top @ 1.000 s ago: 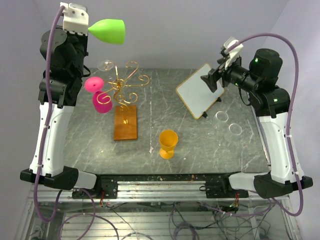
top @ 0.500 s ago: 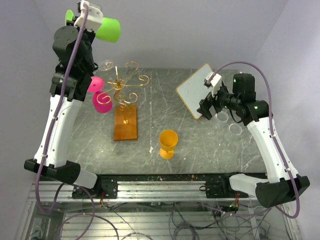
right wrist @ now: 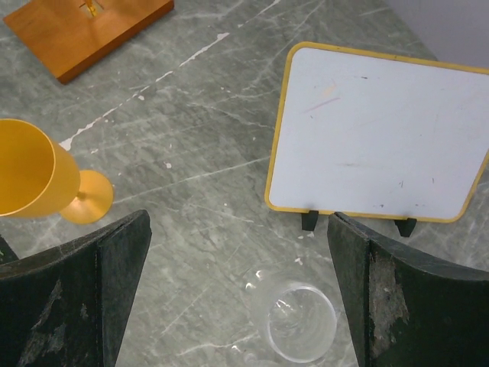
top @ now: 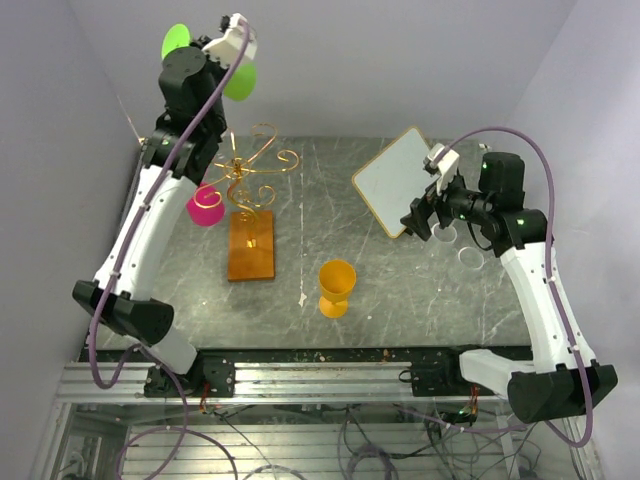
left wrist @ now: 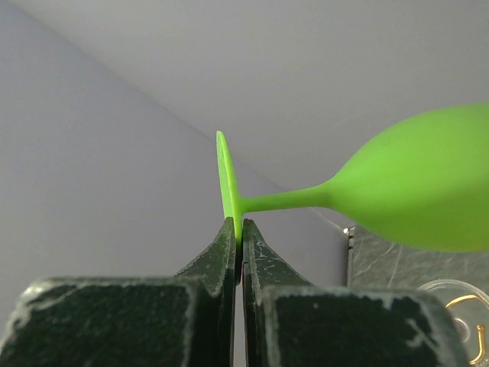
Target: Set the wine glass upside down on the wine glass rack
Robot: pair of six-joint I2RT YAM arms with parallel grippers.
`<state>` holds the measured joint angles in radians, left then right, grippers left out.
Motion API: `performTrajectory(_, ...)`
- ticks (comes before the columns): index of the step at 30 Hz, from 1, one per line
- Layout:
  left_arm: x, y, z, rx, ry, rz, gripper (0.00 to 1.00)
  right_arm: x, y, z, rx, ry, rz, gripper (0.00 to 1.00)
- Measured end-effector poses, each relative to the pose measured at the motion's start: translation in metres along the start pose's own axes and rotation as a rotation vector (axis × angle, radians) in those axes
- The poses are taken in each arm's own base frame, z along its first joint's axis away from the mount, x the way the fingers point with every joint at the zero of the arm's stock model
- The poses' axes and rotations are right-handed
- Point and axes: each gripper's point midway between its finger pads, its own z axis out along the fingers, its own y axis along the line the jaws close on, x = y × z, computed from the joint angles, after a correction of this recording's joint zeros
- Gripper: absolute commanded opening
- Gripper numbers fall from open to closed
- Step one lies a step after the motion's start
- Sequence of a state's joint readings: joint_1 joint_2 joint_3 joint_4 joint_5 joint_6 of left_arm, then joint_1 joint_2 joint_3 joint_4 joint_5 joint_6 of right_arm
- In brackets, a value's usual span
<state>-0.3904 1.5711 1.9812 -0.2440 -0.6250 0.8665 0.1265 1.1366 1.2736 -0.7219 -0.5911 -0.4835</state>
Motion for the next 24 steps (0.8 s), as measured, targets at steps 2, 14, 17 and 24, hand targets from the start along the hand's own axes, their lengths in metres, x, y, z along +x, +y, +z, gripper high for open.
performTrajectory(2,0.001,-0.012,0.006,0.016,0.008,0.050,0.07,-0.001,-0.001,-0.002,0.003,-0.005,0.008,1.00)
performTrajectory(14,0.014,-0.096,0.021,0.145,0.049,0.282,0.07,-0.002,-0.004,-0.005,-0.005,-0.024,0.032,1.00)
performTrajectory(17,0.019,-0.108,0.019,0.173,0.055,0.310,0.07,-0.003,-0.003,-0.005,-0.010,-0.027,0.033,1.00)
performTrajectory(24,0.035,-0.141,0.012,0.256,0.075,0.373,0.07,-0.004,-0.001,-0.005,-0.018,-0.034,0.035,1.00)
